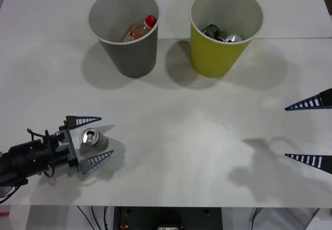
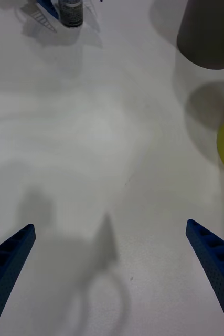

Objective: Put the can into the green bin and the plastic bottle into the gray bin

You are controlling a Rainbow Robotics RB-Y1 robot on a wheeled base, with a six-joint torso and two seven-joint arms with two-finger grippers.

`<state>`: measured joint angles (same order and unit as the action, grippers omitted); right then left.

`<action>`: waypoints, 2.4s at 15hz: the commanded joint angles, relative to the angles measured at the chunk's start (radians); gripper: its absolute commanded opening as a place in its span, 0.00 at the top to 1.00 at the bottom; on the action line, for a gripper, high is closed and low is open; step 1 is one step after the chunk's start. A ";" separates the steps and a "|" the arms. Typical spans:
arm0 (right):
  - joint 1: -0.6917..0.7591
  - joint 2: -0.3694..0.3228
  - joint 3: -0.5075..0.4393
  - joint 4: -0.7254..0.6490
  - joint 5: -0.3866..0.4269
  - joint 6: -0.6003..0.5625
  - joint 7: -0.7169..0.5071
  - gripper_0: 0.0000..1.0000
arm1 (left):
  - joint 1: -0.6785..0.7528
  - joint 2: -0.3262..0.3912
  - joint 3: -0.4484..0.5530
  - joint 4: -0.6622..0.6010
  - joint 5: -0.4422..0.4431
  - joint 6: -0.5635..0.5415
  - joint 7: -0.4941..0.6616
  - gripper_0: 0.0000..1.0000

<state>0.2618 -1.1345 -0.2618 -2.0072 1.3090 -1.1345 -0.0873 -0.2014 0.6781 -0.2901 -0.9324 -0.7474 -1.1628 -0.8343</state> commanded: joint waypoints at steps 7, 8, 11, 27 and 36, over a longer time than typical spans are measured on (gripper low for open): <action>0.000 0.000 0.000 0.000 0.000 0.000 0.000 0.00 | -0.004 -0.003 0.000 0.000 -0.004 0.000 0.029 1.00; 0.000 0.000 0.000 0.000 0.000 0.000 0.000 0.00 | -0.003 -0.003 0.000 0.000 -0.004 0.000 0.032 1.00; 0.000 0.000 0.000 0.000 0.000 0.000 0.000 0.00 | -0.006 -0.002 0.000 0.000 -0.006 -0.005 0.041 1.00; 0.000 0.000 0.000 0.000 0.000 0.000 0.000 0.00 | 0.168 0.201 0.180 -0.738 -0.452 0.183 0.847 0.99; 0.000 0.000 0.000 0.000 0.000 0.000 0.000 0.00 | 0.163 0.261 0.299 -1.155 -0.788 0.149 1.451 0.99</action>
<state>0.2618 -1.1345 -0.2618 -2.0070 1.3090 -1.1345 -0.0873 -0.0363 0.9374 -0.0014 -2.0511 -1.5015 -1.0008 0.5606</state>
